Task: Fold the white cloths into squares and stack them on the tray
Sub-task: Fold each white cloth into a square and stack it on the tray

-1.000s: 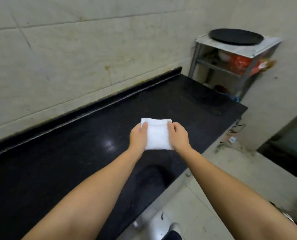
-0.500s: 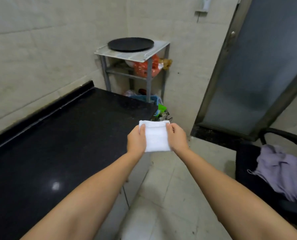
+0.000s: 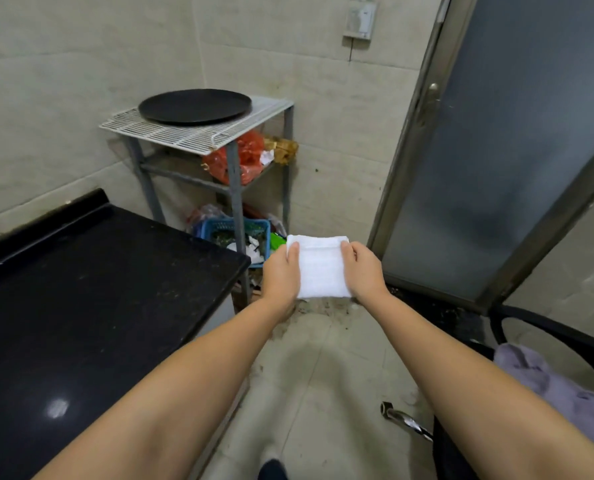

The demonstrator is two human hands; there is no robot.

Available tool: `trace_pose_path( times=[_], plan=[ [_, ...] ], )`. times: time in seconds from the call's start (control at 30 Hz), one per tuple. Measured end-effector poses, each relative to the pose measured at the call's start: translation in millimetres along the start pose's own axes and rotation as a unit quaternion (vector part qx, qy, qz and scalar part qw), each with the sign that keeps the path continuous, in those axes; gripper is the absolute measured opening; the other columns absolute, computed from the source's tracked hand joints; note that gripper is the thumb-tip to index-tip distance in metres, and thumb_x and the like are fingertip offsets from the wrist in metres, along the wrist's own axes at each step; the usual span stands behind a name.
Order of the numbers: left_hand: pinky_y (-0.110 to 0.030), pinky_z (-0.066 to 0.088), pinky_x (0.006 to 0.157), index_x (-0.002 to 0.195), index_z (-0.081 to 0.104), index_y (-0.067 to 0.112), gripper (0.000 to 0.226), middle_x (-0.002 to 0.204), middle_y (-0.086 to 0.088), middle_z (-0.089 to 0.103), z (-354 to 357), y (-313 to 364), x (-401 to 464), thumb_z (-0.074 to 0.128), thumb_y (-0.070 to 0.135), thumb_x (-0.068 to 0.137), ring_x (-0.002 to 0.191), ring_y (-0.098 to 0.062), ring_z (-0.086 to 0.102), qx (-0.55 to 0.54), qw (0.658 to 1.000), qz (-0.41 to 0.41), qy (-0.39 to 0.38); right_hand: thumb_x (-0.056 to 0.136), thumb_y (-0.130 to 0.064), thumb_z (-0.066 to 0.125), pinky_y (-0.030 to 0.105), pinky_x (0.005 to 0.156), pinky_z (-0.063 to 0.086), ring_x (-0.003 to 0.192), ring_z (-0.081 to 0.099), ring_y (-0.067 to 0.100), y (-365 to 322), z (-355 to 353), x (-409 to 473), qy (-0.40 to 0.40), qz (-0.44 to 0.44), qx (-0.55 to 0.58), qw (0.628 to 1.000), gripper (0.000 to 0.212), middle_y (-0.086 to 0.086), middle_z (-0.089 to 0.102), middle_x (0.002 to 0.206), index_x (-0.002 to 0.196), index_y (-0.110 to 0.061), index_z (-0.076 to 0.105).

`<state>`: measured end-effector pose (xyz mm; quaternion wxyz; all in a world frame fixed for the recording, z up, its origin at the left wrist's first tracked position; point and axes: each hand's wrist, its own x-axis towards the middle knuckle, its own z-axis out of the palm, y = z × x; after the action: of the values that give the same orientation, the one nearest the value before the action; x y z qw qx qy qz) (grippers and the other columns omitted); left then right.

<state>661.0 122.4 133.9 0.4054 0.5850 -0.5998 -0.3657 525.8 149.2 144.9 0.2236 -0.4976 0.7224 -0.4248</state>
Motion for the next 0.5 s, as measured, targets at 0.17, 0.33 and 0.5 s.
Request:
trace_pose_path(
  times=[0.17,0.33,0.5],
  plan=[
    [-0.034,0.025,0.055,0.063,0.03,0.015,0.042,0.062,-0.002,0.036,15.7,8.7,110.5,0.035,0.032,0.102,0.06,-0.018,0.036,-0.017,0.999,0.023,0.037,0.102,-0.035,0.032,0.027,0.052,0.028,0.066,0.042,0.017,-11.6,29.8,115.3,-0.022,-0.014,0.01,1.0,0.036,0.001,0.046,0.071,0.079,-0.01,0.044],
    [-0.033,0.027,0.054,0.066,0.035,0.015,0.04,0.065,0.0,0.041,10.1,33.4,238.9,0.034,0.031,0.102,0.065,-0.019,0.042,-0.02,0.996,0.035,0.079,0.101,-0.032,0.037,0.031,0.061,0.026,0.079,0.046,0.022,-54.8,64.2,240.4,-0.015,-0.039,0.029,0.999,0.028,0.003,0.051,0.079,0.086,-0.01,0.047],
    [-0.033,0.039,0.078,0.096,0.057,0.0,0.036,0.1,-0.018,0.062,-16.9,49.5,345.6,0.035,0.028,0.102,0.095,-0.031,0.057,0.026,0.987,0.054,0.15,0.101,-0.026,0.04,0.03,0.057,0.018,0.078,0.044,0.022,-114.7,101.1,339.8,-0.02,-0.105,0.045,0.993,0.023,0.008,0.053,0.084,0.085,-0.01,0.046]
  ],
)
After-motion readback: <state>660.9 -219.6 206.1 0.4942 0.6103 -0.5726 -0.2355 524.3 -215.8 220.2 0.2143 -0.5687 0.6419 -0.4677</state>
